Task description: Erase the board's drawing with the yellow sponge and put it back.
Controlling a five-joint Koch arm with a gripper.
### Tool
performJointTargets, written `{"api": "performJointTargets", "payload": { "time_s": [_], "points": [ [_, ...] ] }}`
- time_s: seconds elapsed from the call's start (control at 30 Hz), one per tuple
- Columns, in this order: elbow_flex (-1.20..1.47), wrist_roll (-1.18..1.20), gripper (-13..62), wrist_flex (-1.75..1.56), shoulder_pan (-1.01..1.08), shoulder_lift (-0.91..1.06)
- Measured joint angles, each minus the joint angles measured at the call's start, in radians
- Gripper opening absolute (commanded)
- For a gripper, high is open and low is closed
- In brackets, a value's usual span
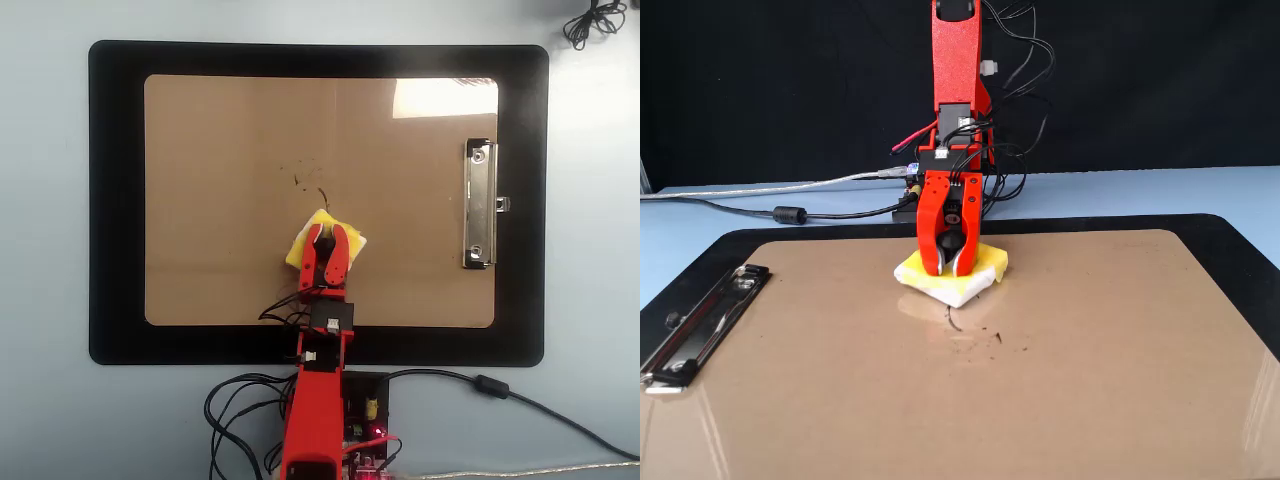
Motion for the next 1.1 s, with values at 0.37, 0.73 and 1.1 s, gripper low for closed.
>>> {"api": "performJointTargets", "payload": {
  "time_s": [0.37,0.73,1.1],
  "points": [
    [-0.615,0.014,-8.2,-0.046,0.009,-0.525],
    [0.083,0.014,-8.2,-0.215,0.031,-0.061],
    [-0.653,0.017,-8.2,-0.224,0.005,-0.630]
  ]
}}
